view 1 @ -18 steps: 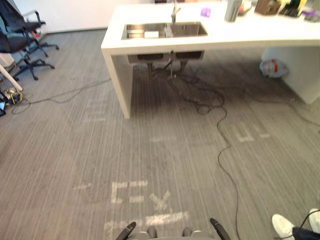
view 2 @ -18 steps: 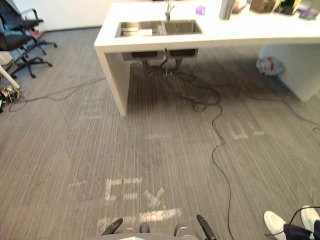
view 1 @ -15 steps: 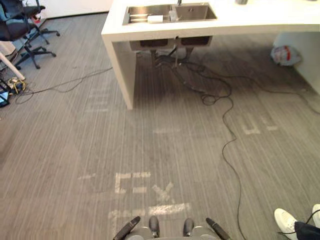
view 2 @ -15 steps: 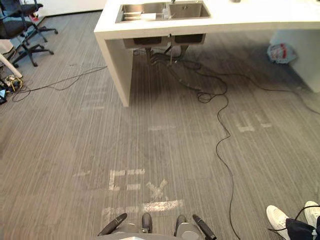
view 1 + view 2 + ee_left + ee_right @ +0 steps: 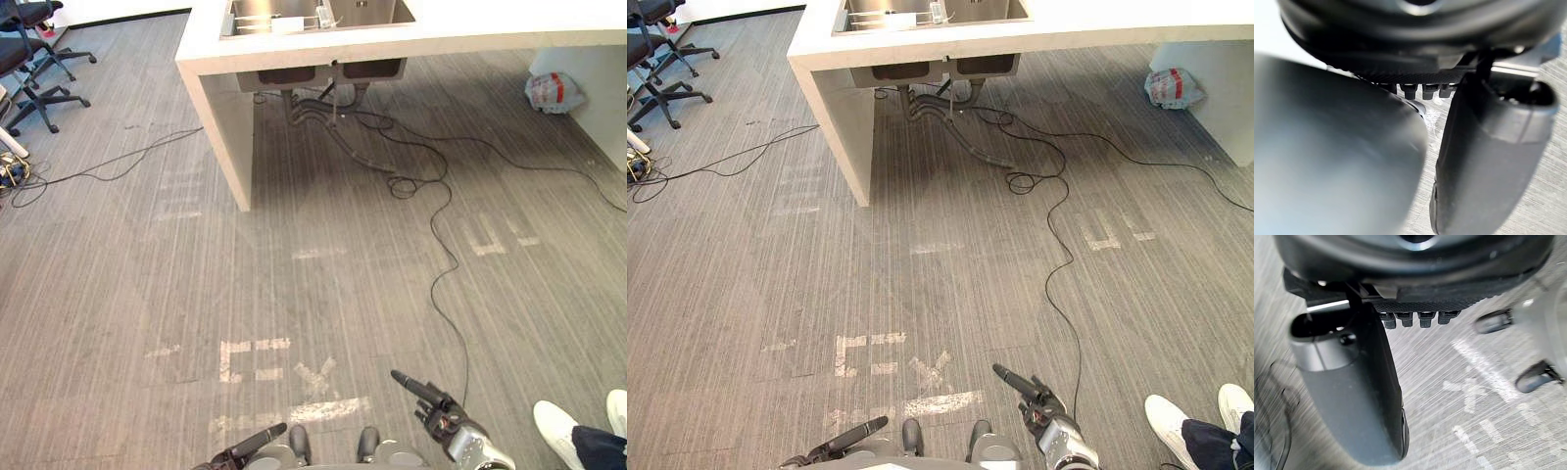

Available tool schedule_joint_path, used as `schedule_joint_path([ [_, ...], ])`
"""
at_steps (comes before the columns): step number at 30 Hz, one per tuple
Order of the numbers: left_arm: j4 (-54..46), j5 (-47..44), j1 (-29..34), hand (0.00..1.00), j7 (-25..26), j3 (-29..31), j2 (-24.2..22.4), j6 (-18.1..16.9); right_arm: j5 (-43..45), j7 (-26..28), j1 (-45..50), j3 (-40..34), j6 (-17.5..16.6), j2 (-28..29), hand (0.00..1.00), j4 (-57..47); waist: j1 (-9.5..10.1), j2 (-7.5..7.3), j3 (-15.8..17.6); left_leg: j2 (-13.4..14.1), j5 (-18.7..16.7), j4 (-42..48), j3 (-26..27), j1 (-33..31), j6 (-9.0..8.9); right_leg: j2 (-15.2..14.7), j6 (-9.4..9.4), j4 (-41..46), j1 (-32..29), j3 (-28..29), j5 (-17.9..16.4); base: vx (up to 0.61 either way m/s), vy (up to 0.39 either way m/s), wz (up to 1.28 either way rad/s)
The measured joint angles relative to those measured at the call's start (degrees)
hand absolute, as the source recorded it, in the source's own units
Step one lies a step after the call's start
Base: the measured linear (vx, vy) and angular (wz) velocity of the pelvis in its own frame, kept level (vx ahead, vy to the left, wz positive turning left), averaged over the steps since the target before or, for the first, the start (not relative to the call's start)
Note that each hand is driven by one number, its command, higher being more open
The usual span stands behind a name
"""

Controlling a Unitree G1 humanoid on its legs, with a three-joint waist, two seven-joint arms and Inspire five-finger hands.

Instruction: Walk over to the sink, pick up the cup, carry it to the dishwasher, place the cup inside the dishwasher, then close the dishwasher door

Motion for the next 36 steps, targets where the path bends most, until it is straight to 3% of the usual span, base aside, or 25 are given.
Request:
schedule_joint_path([
  [6,-1.31,0.46,-0.27,1.00,1.82,-1.94,-0.44,-3.77,-3.05,2.54,0.02,0.29,-0.21,0.12,1.00,-0.01,0.07,0.04,0.02,-0.13,-0.10,0.00,1.38,1.00,-0.14,-0.60,1.62,0.78,0.91,-1.19,-0.55,0.00,0.006,0.02],
  [11,-3.33,12.19,-1.22,1.00,4.39,-3.48,-2.10,-6.72,-12.01,3.69,1.06,2.72,-0.80,0.24,1.00,-0.02,0.39,0.06,0.03,-0.23,-0.10,-0.01,1.36,0.88,-0.14,-0.93,1.61,1.67,0.72,-2.04,-0.61,-0.02,0.017,0.07],
  [15,-3.36,13.94,-1.55,1.00,6.87,-3.66,-3.18,-8.10,-17.04,3.51,2.30,4.63,-2.27,0.26,1.00,0.04,0.64,0.02,0.05,-0.79,0.01,-0.14,1.00,0.89,0.04,-1.65,0.40,2.66,0.52,-3.20,-1.35,-0.04,0.009,0.08],
  [19,-3.44,14.05,-1.55,1.00,6.71,-3.62,-3.28,-8.21,-17.56,3.64,3.88,5.96,-2.97,0.52,1.00,0.30,1.21,-0.20,0.10,-1.17,1.22,-1.99,0.30,1.15,1.86,-1.95,-0.48,3.50,0.02,-4.61,-1.90,-0.04,-0.002,0.13],
  [20,-3.42,14.21,-1.54,1.00,6.54,-3.52,-3.26,-8.12,-18.53,4.05,4.31,6.23,-3.03,0.74,1.00,0.47,1.25,-0.30,0.08,-1.29,1.73,-2.70,-0.07,1.24,2.61,-1.97,-0.54,3.58,-0.04,-4.95,-1.95,-0.01,-0.003,0.16],
  [25,-2.38,12.09,-1.45,1.00,1.33,-3.06,-1.63,-6.79,-18.32,5.78,4.98,6.06,-3.94,2.38,1.00,2.38,1.42,-2.01,-0.58,-1.65,1.82,-2.94,0.03,1.38,2.75,-2.36,-0.54,3.51,0.19,-5.19,-1.94,0.00,0.003,0.04],
  [27,-0.68,9.84,-1.35,1.00,-1.98,-2.84,-0.10,-6.02,-11.47,5.71,5.16,4.35,-3.39,3.41,1.00,4.10,1.47,-3.14,-1.25,-1.74,1.79,-3.13,1.95,1.84,2.74,-2.45,-0.53,3.18,0.76,-5.01,-1.94,-0.01,0.009,-0.03],
  [30,1.10,5.94,-1.02,1.00,-2.98,-0.25,0.66,-4.26,-1.89,5.74,5.97,-0.78,-1.35,4.05,1.00,5.33,1.43,-3.71,-1.63,-1.81,1.56,-3.17,4.05,2.44,2.69,-2.55,-0.52,3.18,0.98,-4.21,-1.93,-0.04,0.027,-0.13],
  [33,1.68,4.90,-1.02,1.00,-4.48,1.88,1.55,-1.30,-2.43,5.98,7.00,-4.18,-1.54,4.60,1.00,5.66,1.31,-3.89,-1.75,-1.77,1.36,-3.18,5.76,2.79,2.92,-2.67,-0.37,3.84,0.87,-3.71,-2.07,-0.05,0.023,-0.11],
  [35,1.72,5.49,-1.01,1.00,-5.28,2.46,1.84,-0.31,-2.76,6.90,7.56,-5.89,-1.03,4.55,1.00,6.37,1.21,-3.93,-1.76,-2.09,0.59,-3.18,6.03,3.12,3.72,-3.76,0.15,7.59,-0.34,-3.74,-4.01,-0.04,0.042,-0.01],
  [36,1.77,6.26,-1.00,1.00,-5.69,3.16,1.90,0.32,-3.06,7.75,8.30,-6.99,0.23,4.54,1.00,6.53,1.23,-4.27,-1.73,-2.76,-0.03,-3.19,6.41,3.47,4.67,-5.59,1.38,11.93,-1.79,-3.94,-6.27,-0.02,0.082,0.13],
])
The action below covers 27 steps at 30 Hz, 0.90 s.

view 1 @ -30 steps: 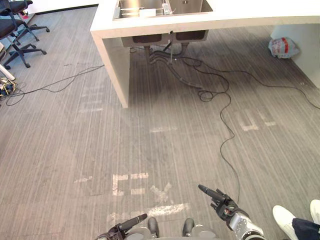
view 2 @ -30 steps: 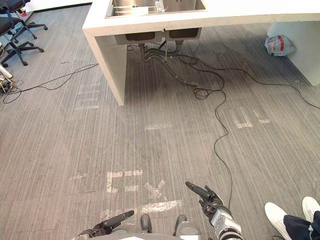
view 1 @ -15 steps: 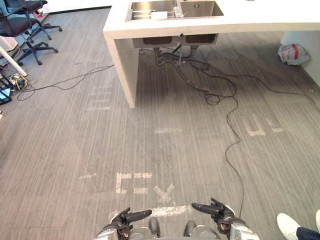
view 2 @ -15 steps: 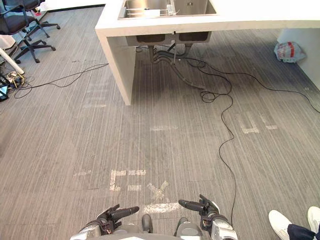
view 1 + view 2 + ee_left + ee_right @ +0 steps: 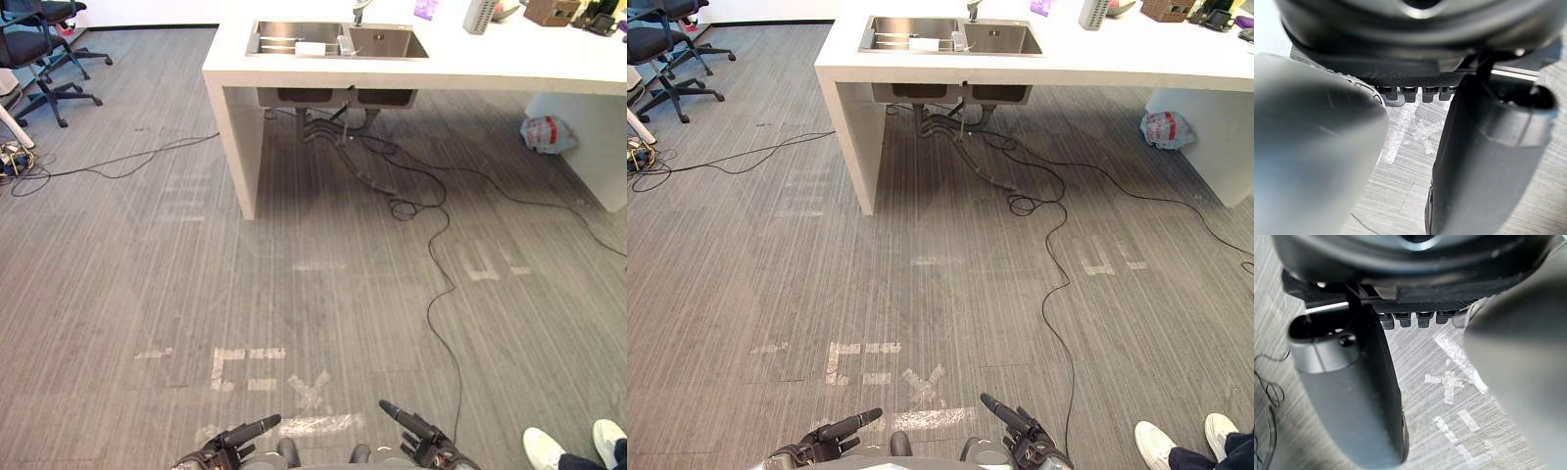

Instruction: Walk over to the sink, pick up the cup, carry it to the dishwasher, place the cup inside the dishwasher, then close the dishwasher door

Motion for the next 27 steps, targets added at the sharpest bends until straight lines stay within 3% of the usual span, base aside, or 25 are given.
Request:
schedule_joint_path([
  [1,-0.04,0.92,-0.01,1.00,-0.12,0.14,-0.06,0.74,-0.24,0.60,1.11,0.06,0.92,-0.60,1.00,-0.03,-0.11,-0.13,-0.14,-0.49,-0.61,-0.01,0.76,0.09,0.92,-2.47,1.64,6.53,-2.49,-0.44,-1.41,0.00,0.089,0.09],
  [2,-0.14,1.44,-0.06,1.00,-0.44,0.15,-0.11,1.08,-0.49,0.77,1.30,0.08,1.20,-0.99,1.00,0.02,-0.10,-0.11,-0.12,-0.72,-0.79,0.00,0.92,0.01,1.20,-3.70,1.65,11.19,-4.91,-0.04,-1.43,0.03,0.126,-0.01],
  [3,-0.39,1.85,-0.04,1.00,-1.38,0.13,0.42,2.05,-0.24,1.38,1.04,-1.24,1.33,-1.21,1.00,-0.17,-0.14,-0.13,-0.11,-1.30,-1.00,0.02,1.15,-0.08,1.68,-6.27,0.53,20.87,-9.77,1.24,-0.63,0.03,0.116,-0.09],
  [4,-0.41,2.41,-0.08,1.00,-1.72,0.06,0.73,2.65,-0.33,1.79,0.62,-1.38,0.91,-1.27,1.00,-0.58,-0.42,-0.13,-0.11,-1.63,-1.10,0.07,1.14,0.06,2.01,-7.56,-1.01,25.19,-11.90,1.69,0.50,0.03,0.119,-0.03],
  [5,-0.42,3.24,-0.23,1.00,-1.77,-0.01,0.95,3.15,-0.57,2.38,-0.77,-1.37,0.86,-1.81,1.00,-0.90,-1.13,-0.73,0.36,-2.01,-1.46,0.25,0.72,0.47,2.74,-9.90,-3.82,33.01,-15.82,2.40,4.36,0.08,0.087,0.17],
  [6,-0.44,3.77,-0.74,1.00,-1.41,-0.53,1.01,3.26,-0.50,2.39,-2.04,-1.34,0.91,-2.44,1.00,-0.84,-1.53,-0.41,1.25,-2.04,-1.93,0.89,-0.65,1.29,3.59,-11.36,-4.12,39.58,-19.20,3.53,9.97,0.10,0.078,0.26],
  [7,-0.43,3.75,-1.28,1.00,-0.96,-0.69,0.96,3.22,-0.47,2.33,-2.53,-1.13,0.80,-2.69,1.00,-0.84,-1.56,-0.34,1.75,-1.95,-2.27,1.60,-1.12,1.70,3.99,-11.46,-4.05,42.15,-20.68,4.83,11.05,0.16,0.084,0.41],
  [8,-0.27,3.60,-1.87,1.00,0.06,-1.79,0.86,2.83,-0.31,1.99,-3.51,-0.24,0.69,-3.25,1.00,-0.88,-1.65,-0.11,2.46,-1.27,-3.44,3.25,-2.09,2.03,4.17,-10.81,-3.55,45.00,-22.45,6.19,8.14,0.17,0.063,0.46],
  [10,-0.41,3.50,-2.21,1.00,1.20,-2.89,0.52,1.60,-0.04,0.57,-4.39,2.77,0.68,-3.88,1.00,-2.22,-1.67,0.29,2.79,-0.33,-4.39,5.70,-3.37,2.12,4.04,-8.91,-2.44,41.79,-23.56,6.24,4.97,0.23,0.056,0.48],
  [11,-1.26,1.60,-2.35,1.00,2.56,-4.13,0.53,1.01,0.84,-1.38,-5.10,5.84,0.67,-3.85,1.00,-5.52,-1.76,0.39,3.02,-0.15,-4.95,6.75,-4.26,2.28,3.82,-6.79,-1.91,30.13,-23.23,5.08,4.50,0.24,0.025,0.34],
  [15,-6.78,-4.38,-2.17,1.00,3.93,-4.06,-0.04,-1.40,3.92,-2.43,-7.47,6.83,0.23,-3.78,1.00,-9.91,-1.53,0.37,4.81,0.01,-6.32,7.86,-5.07,2.44,2.61,-3.23,-0.41,7.14,-22.08,2.49,6.93,0.24,-0.051,0.23],
  [17,-8.03,-6.22,-1.88,1.00,3.93,-4.00,-1.00,-3.51,5.67,-2.36,-7.67,6.86,0.12,-3.64,1.00,-10.48,-1.40,0.17,5.29,0.12,-8.49,9.32,-5.68,3.55,1.39,-3.44,-0.72,2.90,-20.58,0.15,8.02,0.28,-0.175,0.15],
  [19,-8.44,-6.39,-0.90,1.00,3.90,-4.02,-1.70,-4.74,7.16,-2.32,-6.47,6.83,-0.12,-3.36,1.00,-10.45,-1.33,-0.47,5.43,0.44,-13.95,14.55,-6.36,4.46,-0.55,-4.68,-1.29,3.01,-17.73,-0.53,7.26,0.26,-0.249,0.03],
  [20,-8.35,-6.20,-0.73,1.00,3.94,-3.96,-1.97,-5.61,7.24,-2.31,-5.71,6.76,-0.49,-3.29,1.00,-10.18,-1.16,-0.51,5.45,0.96,-17.11,17.31,-6.45,4.46,-0.95,-4.75,-3.06,3.98,-17.22,-0.01,8.80,0.22,-0.238,0.00],
  [21,-7.90,-5.46,-0.88,1.00,3.86,-4.46,-2.39,-5.91,7.41,-2.43,-4.65,6.39,-0.65,-3.22,1.00,-9.75,-1.63,0.58,5.24,3.04,-19.64,20.11,-6.84,4.02,-2.46,-3.58,-3.81,8.27,-18.36,1.18,8.69,0.30,-0.301,0.08],
  [23,-6.11,-3.74,-1.41,1.00,3.84,-5.89,-3.06,-6.59,7.51,-2.36,-2.15,5.31,-0.57,-3.15,1.00,-8.54,-1.89,2.10,4.31,5.86,-22.16,21.40,-7.61,4.11,-4.93,-1.30,-9.32,13.93,-20.31,1.86,4.70,0.44,-0.373,0.16],
  [24,-5.04,-3.65,-1.69,1.00,3.82,-6.14,-3.60,-7.24,7.59,-2.45,-1.04,4.12,-0.26,-3.14,1.00,-7.51,-2.10,3.76,3.30,8.01,-23.08,21.33,-7.76,4.16,-6.07,0.06,-10.05,16.73,-21.45,0.90,0.94,0.55,-0.350,0.07],
  [25,-4.08,-3.55,-1.86,1.00,3.92,-6.12,-4.05,-7.88,7.64,-2.50,-0.27,2.88,0.15,-2.90,1.00,-6.72,-2.30,4.29,2.97,8.99,-22.59,23.47,-8.96,3.79,-6.51,1.25,-11.26,18.20,-21.74,0.30,-1.72,0.49,-0.266,-0.01],
  [27,-3.84,-3.55,-2.16,1.00,4.70,-6.09,-4.25,-9.52,7.65,-2.47,0.18,1.74,0.47,-2.70,1.00,-5.77,-2.72,4.16,2.66,10.44,-20.75,32.97,-10.20,-0.15,-7.44,2.04,-11.70,19.55,-21.32,0.05,-4.53,0.46,-0.243,-0.03],
])
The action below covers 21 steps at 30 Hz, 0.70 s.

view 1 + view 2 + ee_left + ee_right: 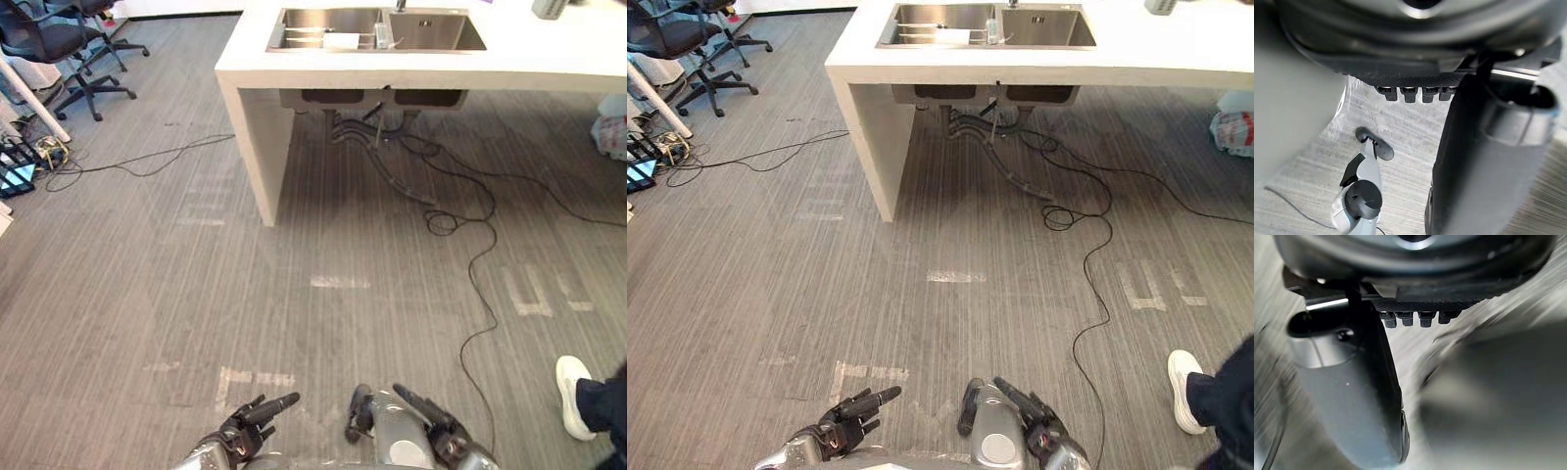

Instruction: Walk over to the sink, pick up the cup, carry it to the dishwasher, place the cup inside the dishwasher, then close the dishwasher door

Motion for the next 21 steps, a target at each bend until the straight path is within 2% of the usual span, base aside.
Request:
schedule_joint_path([
  [1,0.58,0.07,-0.47,1.00,1.59,0.04,-0.72,-1.88,-0.02,0.46,0.69,0.16,-0.05,-0.31,1.00,-0.04,-0.57,0.50,-0.54,1.93,3.91,11.48,-0.79,-4.97,-2.96,0.80,-0.17,-0.07,1.39,-0.42,-2.07,0.44,-0.220,0.02],
  [2,0.81,0.08,-0.83,1.00,2.27,0.14,-1.12,-2.70,-0.04,0.60,0.93,0.33,-0.10,-0.44,1.00,0.00,-0.65,0.79,-0.66,3.08,5.88,17.15,-0.89,-7.55,-3.51,1.43,-0.25,-0.44,2.28,-0.50,-2.88,0.44,-0.180,-0.02],
  [3,0.69,0.26,-0.97,1.00,3.56,0.62,-1.71,-4.21,-0.05,0.61,1.35,0.96,-0.23,-0.78,1.00,0.29,-0.58,1.12,-0.83,5.28,6.92,29.69,-0.82,-12.48,-3.55,3.23,-0.42,-1.44,4.47,-0.49,-4.12,0.36,-0.129,-0.08],
  [4,0.33,0.47,-1.01,1.00,4.07,1.44,-2.01,-4.92,-0.06,0.66,1.33,1.29,-0.37,-0.82,1.00,0.74,-0.52,1.75,-1.17,6.00,6.69,35.03,-0.81,-14.63,-3.12,4.17,-0.69,-2.27,5.91,-0.45,-4.62,0.44,-0.145,-0.17],
  [5,-0.67,0.47,-1.10,1.00,5.45,2.61,-2.46,-5.95,-0.06,0.95,1.10,2.04,-0.74,-0.84,1.00,1.67,-0.22,1.26,-0.89,6.25,6.16,41.60,-0.65,-18.07,-2.21,5.49,-1.17,-3.97,9.24,-0.14,-5.30,0.43,-0.120,-0.23],
  [6,-1.94,0.46,-1.05,1.00,6.05,3.02,-2.66,-7.09,-0.03,1.62,0.60,2.95,-1.29,-0.89,1.00,2.41,0.19,0.78,-0.53,5.01,5.84,42.60,-0.05,-20.74,-1.72,6.06,-1.99,-5.78,12.49,0.56,-5.34,0.42,-0.103,-0.29],
  [7,-2.91,0.46,-1.00,1.00,6.18,3.44,-2.88,-7.35,-0.03,1.89,0.11,3.02,-1.45,-0.93,1.00,2.54,0.45,0.46,-0.32,3.87,5.68,41.56,0.44,-22.18,-1.49,6.08,-2.12,-6.67,13.88,1.06,-5.35,0.39,-0.071,-0.48],
  [8,-4.58,0.47,-0.95,1.00,6.50,3.56,-3.43,-8.41,0.01,2.31,-1.06,3.15,-1.96,-1.27,1.00,2.61,1.23,-0.05,0.02,1.77,4.96,37.22,1.94,-24.97,-0.37,6.04,-1.96,-8.56,15.79,2.69,-5.23,0.46,-0.035,-0.62],
  [9,-6.25,0.49,-0.63,1.00,6.80,3.57,-3.83,-10.13,0.23,2.63,-2.75,4.07,-2.66,-1.77,1.00,2.45,1.56,-0.59,0.84,-0.49,4.31,29.80,3.49,-27.09,0.83,5.67,-1.63,-10.67,17.88,4.29,-5.03,0.46,-0.017,-0.63],
  [10,-7.12,0.50,-0.42,1.00,6.92,3.56,-3.90,-10.69,0.66,2.64,-3.54,4.40,-2.91,-1.87,1.00,2.23,1.57,-1.03,1.38,-1.80,4.28,24.94,4.15,-27.67,1.19,5.31,-1.58,-11.53,18.97,4.94,-4.99,0.47,0.017,-0.66],
  [11,-9.10,0.44,-0.09,1.00,7.79,3.59,-4.18,-12.25,2.03,2.57,-5.49,5.12,-3.53,-1.99,1.00,1.63,1.80,-1.31,2.13,-4.13,5.48,10.90,6.03,-28.60,2.22,4.61,-1.15,-13.19,21.30,6.48,-4.77,0.32,0.032,-0.51],
  [12,-9.79,0.43,0.03,1.00,8.28,3.63,-4.38,-12.82,2.34,2.42,-6.15,5.11,-3.61,-1.98,1.00,1.38,2.08,-1.79,2.74,-4.79,7.12,4.70,6.66,-28.66,2.66,4.47,-0.97,-13.73,22.05,7.04,-4.75,0.31,0.037,-0.58],
  [13,-10.36,0.40,0.02,1.00,8.92,3.68,-4.74,-13.82,3.43,2.02,-6.69,5.11,-3.63,-2.03,1.00,0.88,2.51,-1.29,3.20,-5.51,11.37,-4.34,7.47,-28.51,3.20,4.44,0.36,-14.64,23.56,7.54,-4.78,0.38,0.073,-0.49],
  [14,-10.67,0.38,0.16,1.00,9.53,3.67,-5.06,-15.49,4.64,1.20,-7.28,5.11,-3.63,-2.07,1.00,0.53,3.07,-0.51,3.69,-5.60,17.99,-15.09,9.25,-27.94,3.33,5.26,2.74,-16.41,26.09,8.08,-4.92,0.49,0.123,-0.42],
  [15,-10.68,0.29,0.34,1.00,9.86,3.64,-5.23,-16.97,5.97,0.81,-7.14,5.11,-3.61,-2.22,1.00,0.29,3.14,0.48,3.88,-5.25,21.32,-20.25,10.14,-27.67,3.10,6.29,4.22,-17.58,28.31,8.32,-5.51,0.51,0.153,-0.31],
  [16,-10.79,-0.02,0.55,1.00,10.25,3.64,-5.34,-18.34,6.68,0.45,-6.67,5.06,-3.56,-2.40,1.00,0.20,3.29,1.54,4.01,-4.52,22.45,-22.66,11.77,-27.17,3.70,7.41,5.78,-18.40,30.70,8.54,-6.42,0.48,0.178,-0.17],
  [17,-11.30,-0.63,0.20,1.00,10.91,3.99,-5.11,-19.67,6.72,0.28,-6.41,4.92,-3.42,-2.17,1.00,0.36,4.07,1.28,4.43,-4.02,28.29,-21.14,12.50,-26.41,7.64,7.15,6.55,-19.89,33.56,9.21,-7.28,0.48,0.195,-0.11],
  [18,-13.71,-0.45,0.17,1.00,12.10,3.96,-5.35,-20.89,6.64,0.32,-6.12,4.92,-3.36,-2.31,1.00,0.35,4.62,0.79,4.31,-4.88,28.54,-19.62,12.42,-27.00,7.71,6.45,6.57,-20.38,33.77,9.99,-7.07,0.56,0.254,-0.10],
  [19,-18.72,-0.23,0.81,1.00,13.82,4.36,-6.34,-23.71,6.54,0.35,-6.38,4.86,-3.30,-2.72,1.00,0.52,5.31,0.84,4.37,-5.57,28.44,-16.75,11.94,-28.42,7.84,5.32,6.44,-19.99,33.30,11.64,-6.48,0.44,0.240,-0.06],
  [20,-21.81,-0.02,1.19,1.00,14.91,4.86,-6.96,-25.09,6.38,0.37,-6.59,4.63,-3.16,-2.80,1.00,0.93,5.78,0.80,4.39,-5.80,27.93,-14.99,11.94,-29.02,8.54,4.50,6.44,-19.34,33.16,12.33,-6.46,0.41,0.259,-0.13],
  [21,-28.60,0.76,1.93,1.00,17.38,6.37,-8.14,-27.85,6.13,0.25,-7.32,3.69,-2.42,-2.86,1.00,2.58,6.65,0.79,4.39,-6.32,25.75,-11.63,12.00,-29.61,10.62,3.25,6.46,-17.11,33.03,13.59,-6.46,0.31,0.206,-0.12],
])
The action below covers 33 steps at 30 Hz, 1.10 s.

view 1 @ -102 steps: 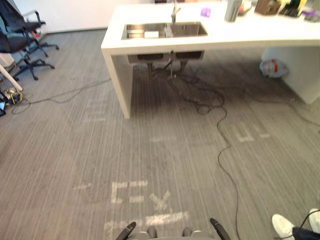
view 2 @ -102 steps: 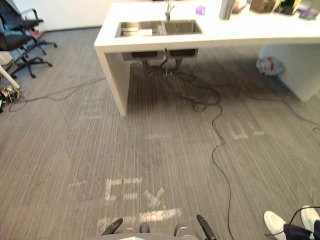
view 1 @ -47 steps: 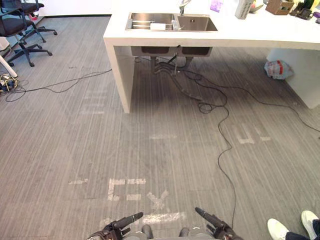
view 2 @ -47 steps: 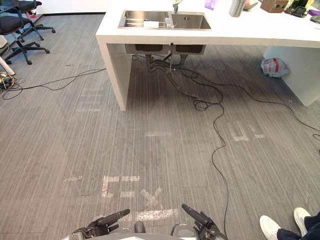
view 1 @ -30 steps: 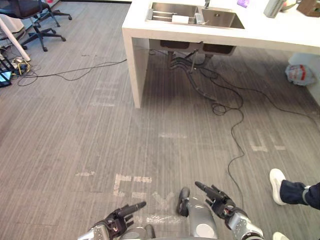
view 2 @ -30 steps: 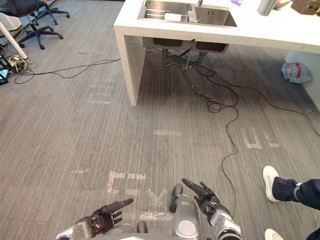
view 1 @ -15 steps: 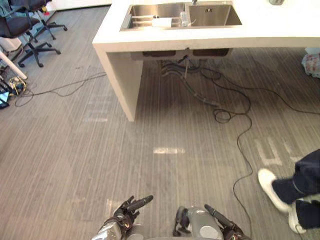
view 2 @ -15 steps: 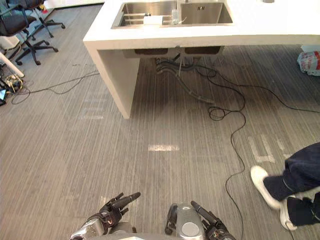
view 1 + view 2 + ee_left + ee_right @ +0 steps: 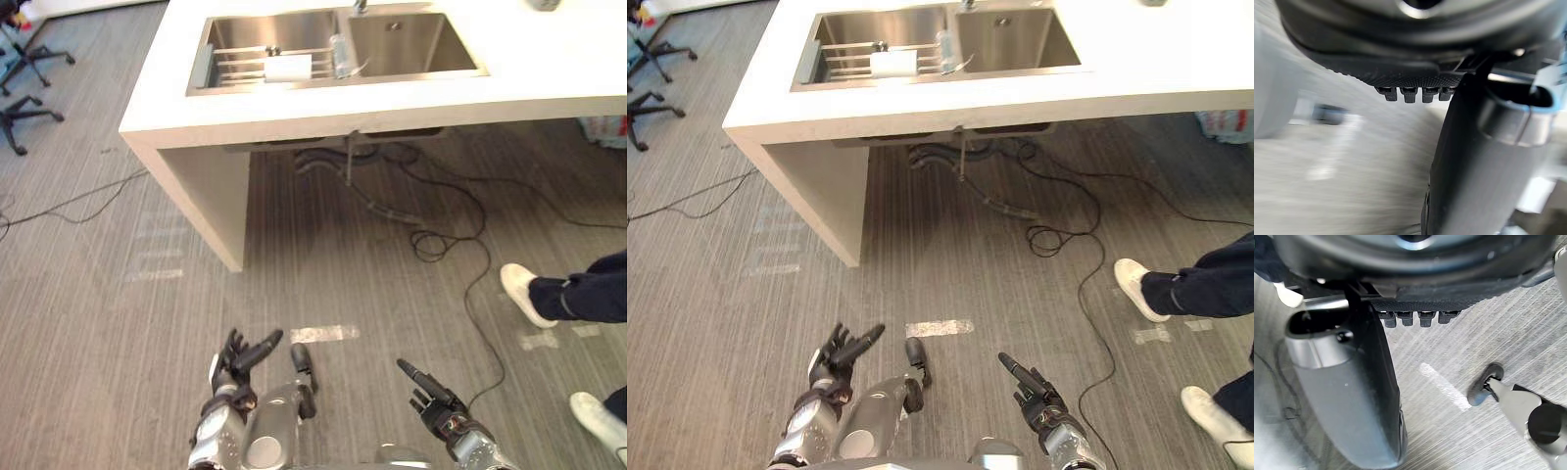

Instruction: Walk over to the sink, pick up the cup, carry it to the dishwasher, place the cup inside the dishwasher, then close the dishwasher door

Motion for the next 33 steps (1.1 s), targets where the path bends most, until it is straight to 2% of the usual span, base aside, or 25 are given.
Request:
schedule_joint_path([
  [1,-4.44,0.88,0.05,1.00,1.66,0.94,-0.26,-1.59,-0.15,-0.04,-0.05,-0.95,0.62,0.00,1.00,0.83,0.64,-0.09,-0.09,-0.74,-1.47,1.49,0.02,0.27,0.62,-1.16,0.20,2.67,-0.50,0.69,0.11,0.47,0.270,-0.07],
  [2,-10.42,2.51,-0.04,1.00,3.58,2.42,-0.17,-4.08,-0.31,-0.22,-0.02,-2.82,1.67,0.02,1.00,1.72,0.80,-0.11,-0.37,-2.22,-3.01,1.84,0.10,1.02,1.72,-2.72,1.61,7.88,-2.22,1.54,0.87,0.40,0.208,0.06],
  [3,-15.37,3.93,-0.07,1.00,5.08,3.89,-0.06,-5.58,-0.63,-0.14,0.10,-4.44,2.13,0.10,1.00,2.54,0.77,-0.16,-0.80,-3.45,-3.68,1.08,0.10,1.71,2.21,-4.00,4.87,13.38,-4.60,2.26,2.26,0.49,0.234,0.17],
  [4,-21.60,5.81,-0.41,1.00,7.05,5.50,0.53,-7.29,-0.75,-0.12,0.35,-6.51,2.48,0.23,1.00,3.73,0.77,-0.20,-0.91,-5.08,-4.22,-0.79,0.04,3.48,2.96,-5.76,13.19,21.96,-8.49,3.88,5.91,0.33,0.141,0.21],
  [5,-24.43,7.13,-0.74,1.00,8.04,6.28,0.95,-7.72,-0.82,-0.09,0.62,-7.46,2.61,0.37,1.00,4.23,0.76,-0.23,-0.93,-5.84,-4.47,-1.87,-0.16,4.60,3.19,-6.43,16.50,26.25,-10.46,4.92,8.35,0.41,0.159,0.24],
  [6,-29.44,10.00,-1.64,1.00,10.45,7.32,2.24,-8.38,-1.64,-0.08,1.44,-8.99,2.86,0.89,1.00,4.77,0.72,-0.34,-0.96,-7.13,-4.94,-3.78,-0.99,6.95,3.04,-7.27,16.34,35.63,-14.93,6.11,11.84,0.31,0.104,0.23],
  [8,-35.50,14.60,-2.16,1.00,14.67,8.26,3.66,-8.89,-2.34,0.15,2.29,-12.28,1.34,1.35,1.00,4.32,-0.35,-0.35,-0.97,-8.56,-5.24,-6.72,-2.51,11.64,2.72,-9.66,15.49,48.01,-20.89,3.52,11.32,0.37,0.082,0.27],
  [9,-38.38,17.86,-2.41,1.00,17.92,8.33,4.37,-9.15,-2.23,0.31,2.43,-13.80,1.24,1.15,1.00,3.34,-0.98,-0.28,-1.03,-8.81,-5.74,-8.52,-3.34,15.31,2.47,-11.59,12.13,51.40,-24.13,0.48,9.48,0.36,0.051,0.22],
  [10,-39.27,18.72,-2.68,1.00,18.91,8.20,4.84,-9.35,-2.19,0.33,2.73,-14.28,1.16,1.23,1.00,3.01,-1.17,-0.29,-1.26,-8.70,-6.11,-9.22,-3.82,16.83,2.19,-12.37,9.82,51.38,-25.64,-1.04,8.20,0.40,0.001,0.26],
  [11,-39.82,20.60,-3.57,1.00,20.42,7.41,5.52,-10.11,-1.81,0.87,3.55,-14.80,0.72,1.42,1.00,1.85,-1.74,-0.24,-2.23,-8.28,-6.78,-10.22,-5.36,18.97,1.72,-13.60,6.52,48.48,-28.71,-3.82,6.17,0.31,-0.042,0.48],
  [12,-39.80,21.88,-4.77,1.00,21.49,6.60,5.94,-10.94,-1.78,1.60,3.97,-15.48,0.26,1.68,1.00,1.11,-2.60,-0.10,-2.84,-7.37,-7.59,-10.68,-7.09,20.76,0.94,-14.23,4.40,41.28,-30.97,-6.37,4.92,0.36,-0.102,0.56],
  [15,-38.52,22.34,-7.57,1.00,21.97,4.95,7.54,-13.13,-2.00,3.56,4.79,-17.33,-0.02,2.92,1.00,0.67,-3.87,-0.53,-3.90,-3.99,-10.51,-8.32,-11.39,23.39,-1.57,-13.38,3.90,21.61,-34.10,-7.74,6.06,0.37,-0.214,0.66],
  [16,-37.82,22.35,-8.15,1.00,21.92,4.55,8.11,-13.81,-2.10,3.93,5.23,-17.63,-0.02,3.16,1.00,0.69,-4.06,-0.52,-3.95,-3.28,-11.37,-7.32,-12.41,23.83,-2.20,-13.20,3.82,19.92,-34.55,-7.40,6.86,0.42,-0.300,0.80],
  [17,-36.94,22.14,-9.01,1.00,21.69,3.77,9.03,-14.54,-3.19,4.61,6.58,-17.57,0.20,3.61,1.00,0.98,-4.26,-1.24,-4.36,-2.25,-13.16,-5.84,-14.08,24.73,-3.73,-13.00,3.56,18.76,-35.17,-6.62,8.88,0.43,-0.362,0.76],
  [19,-37.15,19.90,-9.12,1.00,20.00,3.44,10.36,-16.23,-5.15,5.59,9.08,-17.51,0.41,5.69,1.00,2.44,-4.04,-4.10,-6.10,-2.35,-16.49,-3.77,-16.17,25.70,-6.56,-13.17,1.86,17.31,-35.17,-5.93,17.97,0.45,-0.436,0.55],
  [20,-37.15,18.96,-9.14,1.00,19.47,3.55,10.27,-17.24,-5.54,6.05,10.43,-17.66,0.51,6.56,1.00,3.59,-3.65,-5.75,-7.39,-2.64,-18.67,-2.55,-16.59,26.12,-7.79,-13.56,1.72,17.70,-34.21,-6.39,15.71,0.47,-0.495,0.06],
  [21,-37.24,18.19,-9.18,1.00,19.48,3.45,8.60,-17.55,-6.51,6.45,11.03,-18.51,0.77,6.57,1.00,4.48,-3.22,-3.66,-8.14,-0.20,-20.89,-0.55,-16.47,25.85,-9.28,-11.49,1.80,17.00,-33.13,-7.26,11.64,0.45,-0.471,-0.06],
  [22,-37.23,17.64,-9.28,1.00,19.48,2.50,7.65,-17.25,-6.62,6.85,11.17,-20.00,0.82,6.43,1.00,4.47,-3.67,-1.75,-8.73,1.65,-21.45,0.00,-16.31,25.50,-10.02,-9.85,1.13,16.94,-33.11,-8.20,10.76,0.38,-0.364,-0.11],
  [24,-36.78,17.76,-12.03,1.00,18.74,-1.87,7.75,-13.49,-9.24,7.28,11.08,-21.70,0.84,6.11,1.00,4.57,-4.06,-0.19,-9.70,3.51,-20.50,-1.78,-15.46,26.28,-9.68,-7.80,-0.20,16.74,-32.67,-9.20,9.12,0.33,-0.280,-0.04],
  [26,-34.83,17.99,-15.19,1.00,17.29,-5.35,7.74,-10.58,-10.38,7.15,10.81,-21.66,0.86,5.67,1.00,5.28,-4.69,-0.13,-9.65,4.39,-20.08,0.51,-15.37,26.59,-9.66,-7.05,-0.22,16.60,-31.04,-9.77,7.00,0.24,-0.202,0.05],
  [27,-34.04,18.27,-15.15,1.00,16.74,-6.88,7.59,-8.83,-10.80,7.12,10.74,-21.53,1.08,5.37,1.00,5.42,-5.92,-0.05,-9.56,5.11,-20.01,7.56,-15.24,24.18,-9.73,-6.59,-0.27,15.61,-28.99,-10.17,6.00,0.19,-0.161,0.13],
  [28,-32.80,19.26,-14.99,1.00,16.46,-8.28,7.08,-7.51,-10.74,7.09,11.40,-21.29,1.83,4.94,1.00,5.52,-6.04,0.63,-9.06,7.17,-19.45,18.90,-14.94,19.75,-10.37,-5.27,-0.85,12.65,-25.53,-10.76,5.84,0.17,-0.133,0.10],
  [30,-32.67,19.24,-14.20,1.00,15.36,-9.12,7.07,-5.99,-9.76,6.81,12.45,-21.16,3.47,4.64,1.00,5.51,-5.64,0.87,-8.58,8.56,-21.63,26.16,-13.31,15.07,-9.91,-3.90,-0.97,8.91,-21.05,-10.99,6.06,0.20,-0.065,-0.05],
  [31,-32.78,19.20,-14.02,1.00,14.65,-9.12,7.30,-5.89,-9.11,6.85,13.32,-20.88,4.22,4.60,1.00,4.97,-5.55,0.59,-8.39,8.24,-22.34,24.11,-11.11,12.67,-8.66,-3.99,-1.00,7.25,-18.90,-11.00,6.08,0.21,-0.039,-0.06],
  [33,-33.89,18.80,-13.46,1.00,13.70,-9.10,8.32,-6.00,-9.18,7.36,14.40,-20.73,5.70,4.32,1.00,4.11,-5.07,0.25,-8.21,6.66,-21.27,15.43,-9.95,10.07,-8.23,-4.66,-0.71,5.54,-17.03,-10.61,5.98,0.17,-0.007,-0.11],
])
